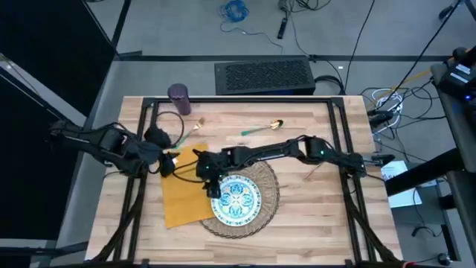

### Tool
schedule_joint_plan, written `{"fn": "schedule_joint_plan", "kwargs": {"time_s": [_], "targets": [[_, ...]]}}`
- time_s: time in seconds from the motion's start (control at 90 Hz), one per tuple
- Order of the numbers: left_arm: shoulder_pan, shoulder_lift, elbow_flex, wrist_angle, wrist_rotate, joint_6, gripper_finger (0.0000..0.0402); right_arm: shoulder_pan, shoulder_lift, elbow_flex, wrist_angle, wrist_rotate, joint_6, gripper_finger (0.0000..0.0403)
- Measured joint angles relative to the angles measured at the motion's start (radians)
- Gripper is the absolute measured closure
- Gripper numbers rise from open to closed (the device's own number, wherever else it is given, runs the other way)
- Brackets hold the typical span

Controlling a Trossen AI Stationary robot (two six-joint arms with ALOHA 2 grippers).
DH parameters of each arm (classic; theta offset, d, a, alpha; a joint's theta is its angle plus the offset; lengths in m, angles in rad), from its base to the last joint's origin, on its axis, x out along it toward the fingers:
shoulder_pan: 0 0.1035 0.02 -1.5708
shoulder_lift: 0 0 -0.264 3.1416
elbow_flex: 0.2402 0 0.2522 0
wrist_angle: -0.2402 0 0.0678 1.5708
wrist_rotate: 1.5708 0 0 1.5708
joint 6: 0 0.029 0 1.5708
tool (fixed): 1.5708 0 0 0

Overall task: Set table place
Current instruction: Fold the yellow table napkin

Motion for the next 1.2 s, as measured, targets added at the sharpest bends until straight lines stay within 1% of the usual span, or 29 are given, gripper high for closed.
{"fn": "schedule_joint_plan", "kwargs": {"time_s": [0.067, 0.133, 0.2, 0.278, 0.367, 0.522, 0.678, 0.789, 0.844, 0.978, 1.122, 1.2], "targets": [[-0.026, 0.006, -0.001, -0.058, 0.043, -0.071, 0.0252, -0.002, -0.001, 0.001, -0.004, 0.01, -0.004, 0.0236], [-0.059, 0.013, -0.012, -0.085, 0.106, -0.128, 0.0252, -0.002, -0.001, 0.001, -0.008, 0.008, 0.001, 0.0236], [-0.099, 0.023, -0.029, -0.088, 0.161, -0.179, 0.0252, -0.003, -0.001, 0.001, -0.009, 0.005, 0.002, 0.0236], [-0.156, 0.04, -0.044, -0.083, 0.192, -0.227, 0.0252, -0.004, -0.001, 0.001, -0.012, 0.005, 0.011, 0.0236], [-0.237, 0.055, -0.07, -0.083, 0.214, -0.288, 0.0252, -0.004, -0.001, 0.001, -0.016, 0.005, 0.019, 0.0236], [-0.397, 0.071, -0.123, -0.081, 0.24, -0.457, 0.0252, -0.004, -0.001, 0.0, -0.041, 0.005, 0.019, 0.0236], [-0.513, 0.098, -0.149, -0.015, 0.24, -0.561, 0.0252, -0.004, -0.001, 0.0, -0.025, 0.005, 0.03, 0.0236], [-0.567, 0.15, -0.16, 0.061, 0.213, -0.57, 0.0252, -0.004, 0.011, 0.0, 0.0, 0.005, 0.039, 0.0236], [-0.581, 0.189, -0.162, 0.061, 0.185, -0.57, 0.0252, -0.004, 0.021, -0.002, -0.004, 0.005, 0.045, 0.0236], [-0.585, 0.305, -0.163, 0.057, 0.155, -0.564, 0.0252, -0.004, 0.042, -0.002, 0.004, 0.002, 0.069, 0.0236], [-0.586, 0.411, -0.163, 0.064, 0.159, -0.539, 0.0252, -0.004, 0.055, -0.002, 0.007, 0.001, 0.072, 0.0236], [-0.583, 0.452, -0.163, 0.103, 0.159, -0.512, 0.0252, -0.004, 0.055, -0.002, 0.009, 0.001, 0.072, 0.0236]]}}
